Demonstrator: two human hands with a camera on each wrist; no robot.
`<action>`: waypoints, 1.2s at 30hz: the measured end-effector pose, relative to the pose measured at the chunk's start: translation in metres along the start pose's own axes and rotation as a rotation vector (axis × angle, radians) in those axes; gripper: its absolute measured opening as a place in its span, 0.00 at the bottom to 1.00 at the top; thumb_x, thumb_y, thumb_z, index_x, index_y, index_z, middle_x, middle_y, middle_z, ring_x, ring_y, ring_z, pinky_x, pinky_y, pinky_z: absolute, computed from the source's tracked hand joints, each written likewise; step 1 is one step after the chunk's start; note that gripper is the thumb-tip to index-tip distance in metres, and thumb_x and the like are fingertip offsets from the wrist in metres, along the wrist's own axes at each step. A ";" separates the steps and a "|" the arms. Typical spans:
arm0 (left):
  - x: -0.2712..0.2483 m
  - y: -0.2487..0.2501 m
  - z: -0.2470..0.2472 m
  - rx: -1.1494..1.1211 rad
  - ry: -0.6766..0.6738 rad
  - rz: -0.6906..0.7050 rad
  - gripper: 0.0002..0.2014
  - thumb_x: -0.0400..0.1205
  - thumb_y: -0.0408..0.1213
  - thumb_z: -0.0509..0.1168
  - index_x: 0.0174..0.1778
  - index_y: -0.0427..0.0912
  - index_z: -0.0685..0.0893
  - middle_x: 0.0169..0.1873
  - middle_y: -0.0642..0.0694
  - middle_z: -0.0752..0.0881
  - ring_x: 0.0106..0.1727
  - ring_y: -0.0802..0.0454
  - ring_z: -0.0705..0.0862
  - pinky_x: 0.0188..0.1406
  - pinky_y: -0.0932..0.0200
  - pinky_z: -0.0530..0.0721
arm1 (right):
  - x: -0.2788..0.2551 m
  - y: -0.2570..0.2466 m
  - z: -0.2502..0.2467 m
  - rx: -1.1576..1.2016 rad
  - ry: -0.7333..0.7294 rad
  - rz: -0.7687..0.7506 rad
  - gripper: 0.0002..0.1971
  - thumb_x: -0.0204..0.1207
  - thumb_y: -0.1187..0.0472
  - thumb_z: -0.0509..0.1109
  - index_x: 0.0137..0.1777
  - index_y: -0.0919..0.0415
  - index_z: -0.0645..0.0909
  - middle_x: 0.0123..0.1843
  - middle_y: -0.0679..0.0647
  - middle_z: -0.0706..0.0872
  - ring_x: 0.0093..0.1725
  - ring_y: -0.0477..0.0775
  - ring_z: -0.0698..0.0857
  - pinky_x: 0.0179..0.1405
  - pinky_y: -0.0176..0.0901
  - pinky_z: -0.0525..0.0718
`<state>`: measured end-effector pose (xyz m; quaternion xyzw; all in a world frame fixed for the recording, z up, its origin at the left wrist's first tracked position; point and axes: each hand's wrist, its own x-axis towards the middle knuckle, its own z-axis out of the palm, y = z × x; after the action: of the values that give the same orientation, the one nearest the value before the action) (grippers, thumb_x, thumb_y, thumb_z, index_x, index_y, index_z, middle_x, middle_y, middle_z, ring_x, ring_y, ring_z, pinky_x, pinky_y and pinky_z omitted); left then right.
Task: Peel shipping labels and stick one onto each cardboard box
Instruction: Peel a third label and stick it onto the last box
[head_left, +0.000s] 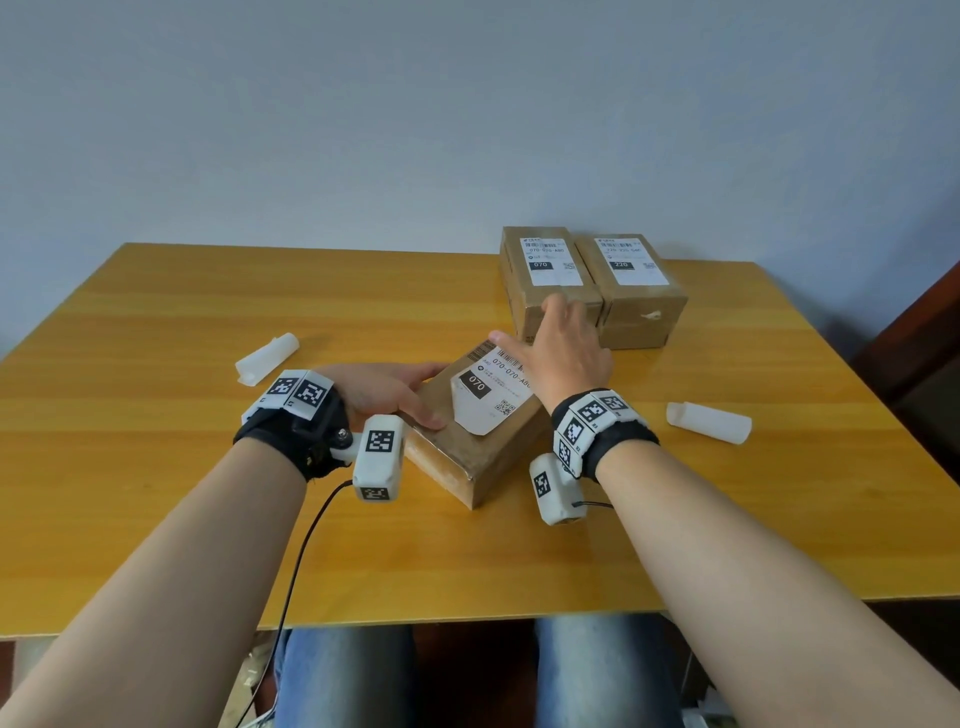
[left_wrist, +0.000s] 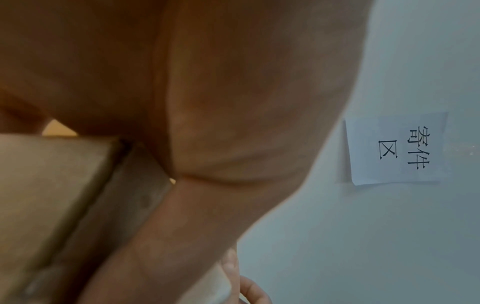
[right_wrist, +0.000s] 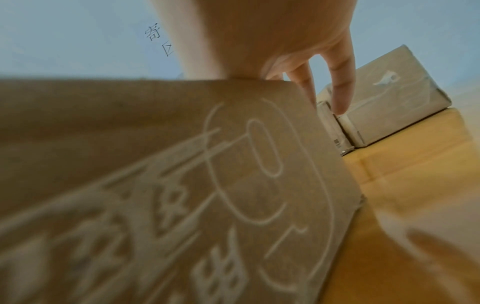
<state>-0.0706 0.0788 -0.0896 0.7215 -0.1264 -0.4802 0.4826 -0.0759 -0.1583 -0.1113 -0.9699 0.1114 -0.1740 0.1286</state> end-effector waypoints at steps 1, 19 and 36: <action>0.000 -0.001 0.000 -0.007 -0.002 0.003 0.40 0.83 0.23 0.70 0.86 0.55 0.64 0.70 0.43 0.87 0.69 0.41 0.87 0.63 0.49 0.86 | 0.002 0.004 -0.001 0.000 -0.007 0.012 0.43 0.71 0.20 0.65 0.71 0.56 0.70 0.64 0.55 0.81 0.57 0.58 0.85 0.44 0.52 0.82; 0.004 0.002 0.002 -0.066 0.346 0.049 0.26 0.81 0.35 0.76 0.72 0.60 0.82 0.64 0.58 0.89 0.64 0.55 0.87 0.50 0.57 0.81 | 0.026 0.007 -0.029 0.113 0.121 -0.088 0.35 0.80 0.27 0.59 0.71 0.56 0.74 0.67 0.54 0.82 0.63 0.59 0.82 0.56 0.56 0.79; 0.015 -0.006 -0.001 -0.209 0.435 0.005 0.24 0.77 0.40 0.81 0.69 0.54 0.87 0.51 0.49 0.94 0.50 0.53 0.90 0.32 0.63 0.86 | 0.015 -0.016 0.005 -0.194 -0.032 -0.165 0.44 0.75 0.19 0.50 0.71 0.57 0.72 0.69 0.58 0.78 0.68 0.63 0.75 0.66 0.63 0.73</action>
<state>-0.0637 0.0727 -0.1026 0.7537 0.0290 -0.3229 0.5717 -0.0576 -0.1465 -0.1066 -0.9864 0.0455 -0.1568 0.0211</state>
